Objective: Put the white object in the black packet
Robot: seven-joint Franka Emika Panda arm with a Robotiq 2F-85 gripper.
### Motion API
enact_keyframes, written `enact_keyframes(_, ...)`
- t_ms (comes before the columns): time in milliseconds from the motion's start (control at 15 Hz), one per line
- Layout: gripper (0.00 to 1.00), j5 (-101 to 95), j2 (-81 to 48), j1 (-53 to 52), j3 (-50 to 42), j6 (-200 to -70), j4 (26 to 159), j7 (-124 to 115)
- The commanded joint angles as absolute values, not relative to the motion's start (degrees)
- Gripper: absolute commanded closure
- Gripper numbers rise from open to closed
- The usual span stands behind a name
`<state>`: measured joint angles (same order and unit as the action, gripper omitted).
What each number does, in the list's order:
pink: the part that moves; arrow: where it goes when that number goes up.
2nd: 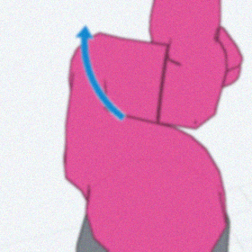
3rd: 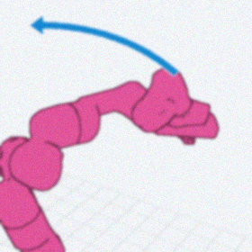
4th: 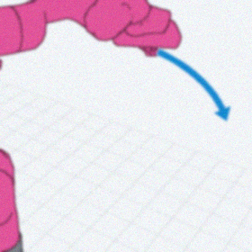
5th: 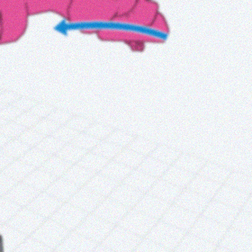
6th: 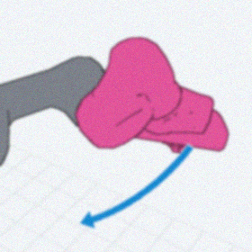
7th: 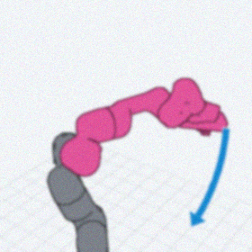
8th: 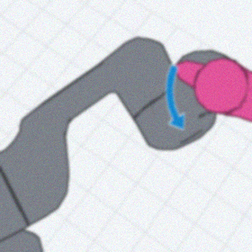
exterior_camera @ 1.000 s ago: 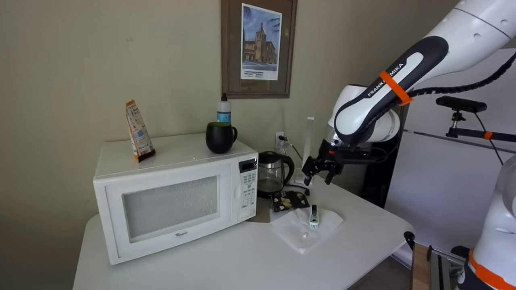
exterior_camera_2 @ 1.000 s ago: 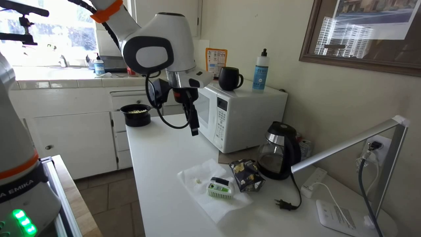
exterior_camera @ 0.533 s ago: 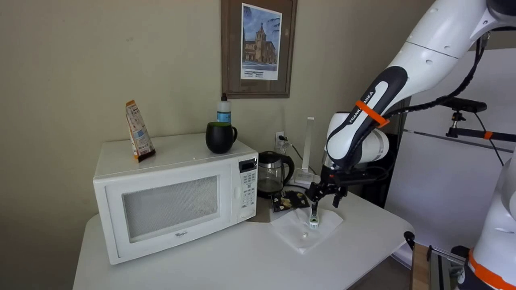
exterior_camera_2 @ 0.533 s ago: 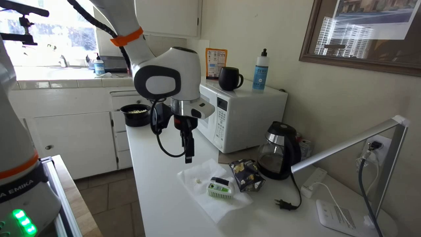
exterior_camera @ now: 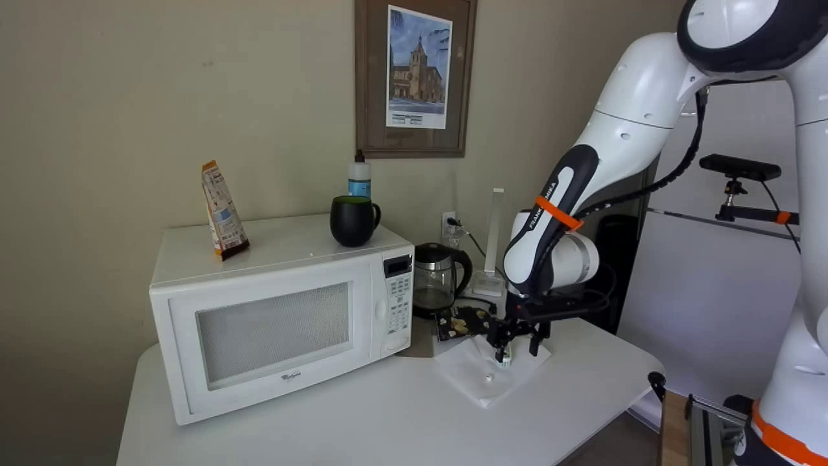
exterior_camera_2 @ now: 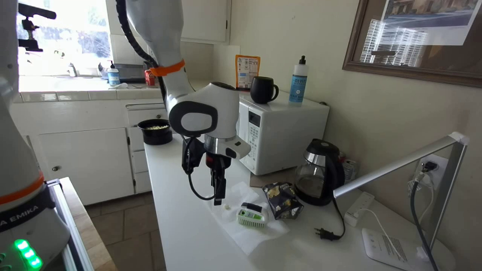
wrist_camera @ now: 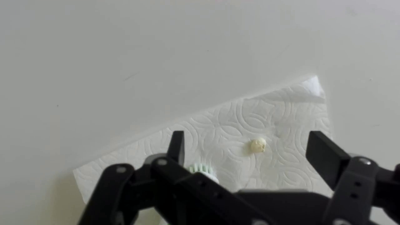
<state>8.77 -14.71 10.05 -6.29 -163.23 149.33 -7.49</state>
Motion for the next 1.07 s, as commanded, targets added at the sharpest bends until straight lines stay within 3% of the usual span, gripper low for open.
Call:
enact_keyframes(0, 0.0, 15.3, -20.6, 12.7, -2.2, -162.7, 145.3, -3.4)
enact_keyframes(600, 0.0, 19.6, -29.7, 17.4, 3.1, -164.5, 137.5, 0.9)
enact_keyframes(667, 0.1, 19.9, -30.2, 17.8, 3.4, -164.1, 136.9, 1.0)
enact_keyframes(733, 0.13, 19.9, -30.8, 18.3, 3.8, -164.3, 136.3, 1.4)
enact_keyframes(800, 0.29, 19.8, -31.1, 18.4, 3.9, -163.9, 136.0, 1.3)
enact_keyframes(933, 0.34, 19.7, -31.9, 18.7, 4.1, -164.0, 135.4, 1.3)
enact_keyframes(1000, 0.41, 19.5, -32.2, 18.7, 4.1, -164.2, 135.1, 1.2)
